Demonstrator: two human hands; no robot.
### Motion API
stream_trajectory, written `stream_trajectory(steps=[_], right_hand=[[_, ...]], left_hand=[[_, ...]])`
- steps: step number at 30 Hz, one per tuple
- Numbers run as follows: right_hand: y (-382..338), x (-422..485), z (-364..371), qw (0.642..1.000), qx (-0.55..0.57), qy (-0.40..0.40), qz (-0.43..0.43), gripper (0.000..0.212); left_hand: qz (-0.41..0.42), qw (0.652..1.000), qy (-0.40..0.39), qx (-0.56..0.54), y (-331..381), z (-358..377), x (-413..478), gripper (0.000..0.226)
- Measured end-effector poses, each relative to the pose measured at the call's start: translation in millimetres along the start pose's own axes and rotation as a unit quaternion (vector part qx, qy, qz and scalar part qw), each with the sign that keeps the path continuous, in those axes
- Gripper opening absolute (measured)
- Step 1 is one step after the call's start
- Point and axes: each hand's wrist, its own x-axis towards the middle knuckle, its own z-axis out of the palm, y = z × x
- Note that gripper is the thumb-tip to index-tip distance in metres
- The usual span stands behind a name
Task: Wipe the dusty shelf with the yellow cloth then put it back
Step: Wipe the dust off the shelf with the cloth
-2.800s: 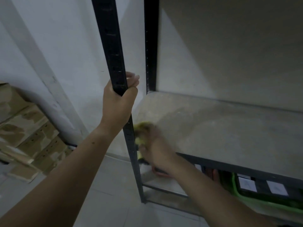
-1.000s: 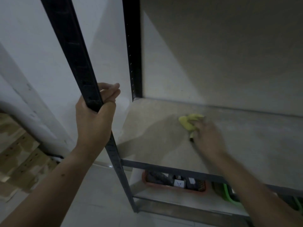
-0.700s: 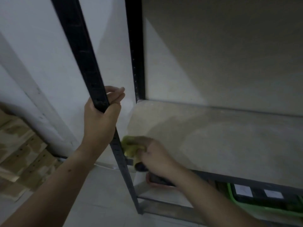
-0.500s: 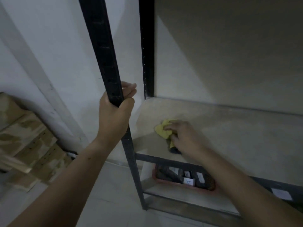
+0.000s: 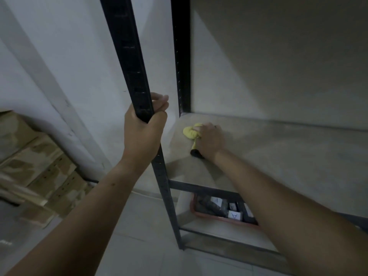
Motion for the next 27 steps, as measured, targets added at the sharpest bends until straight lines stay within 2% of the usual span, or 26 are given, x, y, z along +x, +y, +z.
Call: stream_trajectory(steps=[2,5,7,8,10,11,13,15,17,19,22,25,27], right_hand=[[-7.2,1.7,10.3,1.000,-0.020,0.005,-0.015,0.038],[-50.7,-19.1,28.6,0.995,0.007,0.027,-0.101,0.030],[-74.9,-29.8,31.6,0.980,0.114,-0.009,-0.163,0.021],[-78.6,-30.3,27.7,0.969,0.179,-0.044,-0.164,0.014],[-65.2,-23.0,15.1,0.944,0.286,-0.109,-0.123,0.016],[-50.2,-18.6,7.0,0.943,0.307,-0.088,-0.098,0.020],[-9.0,-16.7,-12.9,0.961,0.270,0.029,-0.059,0.028],[44.6,-22.8,-29.4,0.981,0.157,0.115,-0.009,0.035],[96.6,-38.5,-38.0,0.989,0.073,0.102,0.077,0.037],[126.1,-62.5,-36.5,0.987,0.060,0.049,0.138,0.041],[112.2,-85.2,-18.6,0.990,0.071,0.056,0.110,0.042],[49.6,-90.1,-1.4,0.997,0.055,0.047,0.029,0.041],[-1.7,-100.3,13.5,0.994,0.094,0.047,-0.020,0.039]], left_hand=[[-0.002,1.000,0.001,-0.001,-0.4,-0.5,0.9,0.029],[-0.001,1.000,0.008,-0.004,-1.7,-0.2,1.2,0.027],[-0.002,1.000,0.006,-0.005,-1.9,-0.6,1.2,0.028],[-0.003,1.000,0.003,-0.004,-1.6,-0.8,1.3,0.028],[-0.006,1.000,-0.002,-0.005,-0.3,-1.5,1.4,0.028],[-0.007,1.000,-0.002,-0.008,0.1,-1.8,1.4,0.028],[-0.008,1.000,-0.001,-0.010,0.8,-1.9,0.8,0.028],[-0.010,1.000,0.001,-0.005,1.4,-1.2,0.0,0.029],[-0.010,1.000,0.006,0.006,2.1,0.3,-0.7,0.031],[-0.011,1.000,0.014,0.010,3.1,2.6,-1.2,0.032],[-0.011,1.000,0.026,0.004,3.8,3.5,-2.6,0.030],[-0.009,1.000,0.020,0.003,4.9,3.1,-3.2,0.028],[-0.010,1.000,0.019,0.002,5.8,2.2,-2.8,0.028]])
